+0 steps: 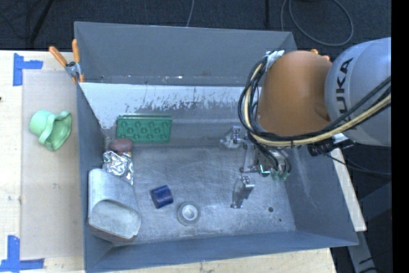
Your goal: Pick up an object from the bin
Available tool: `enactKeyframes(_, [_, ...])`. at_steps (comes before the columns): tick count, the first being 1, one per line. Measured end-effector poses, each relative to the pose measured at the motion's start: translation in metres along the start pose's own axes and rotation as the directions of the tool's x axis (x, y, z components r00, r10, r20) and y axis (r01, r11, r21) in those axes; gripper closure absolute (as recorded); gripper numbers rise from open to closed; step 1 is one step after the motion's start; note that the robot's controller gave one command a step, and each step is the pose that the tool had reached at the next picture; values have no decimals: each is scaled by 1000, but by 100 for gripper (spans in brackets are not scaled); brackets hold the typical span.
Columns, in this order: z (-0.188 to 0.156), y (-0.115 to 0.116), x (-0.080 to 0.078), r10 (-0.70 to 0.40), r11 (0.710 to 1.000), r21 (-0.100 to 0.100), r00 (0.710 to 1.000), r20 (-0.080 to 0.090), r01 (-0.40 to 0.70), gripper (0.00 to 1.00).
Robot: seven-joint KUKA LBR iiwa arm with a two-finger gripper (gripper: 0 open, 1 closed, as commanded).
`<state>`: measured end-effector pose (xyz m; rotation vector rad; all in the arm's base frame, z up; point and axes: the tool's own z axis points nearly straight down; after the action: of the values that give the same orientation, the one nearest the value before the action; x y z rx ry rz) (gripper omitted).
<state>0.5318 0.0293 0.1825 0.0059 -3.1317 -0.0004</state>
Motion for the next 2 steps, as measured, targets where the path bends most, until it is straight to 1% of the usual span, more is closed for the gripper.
enactKeyframes(1, [74,108,-5,-57,998,-2,998,3,57,0])
enactKeyframes(2, [105,135,-20,-150,989,1,989,8,150,0])
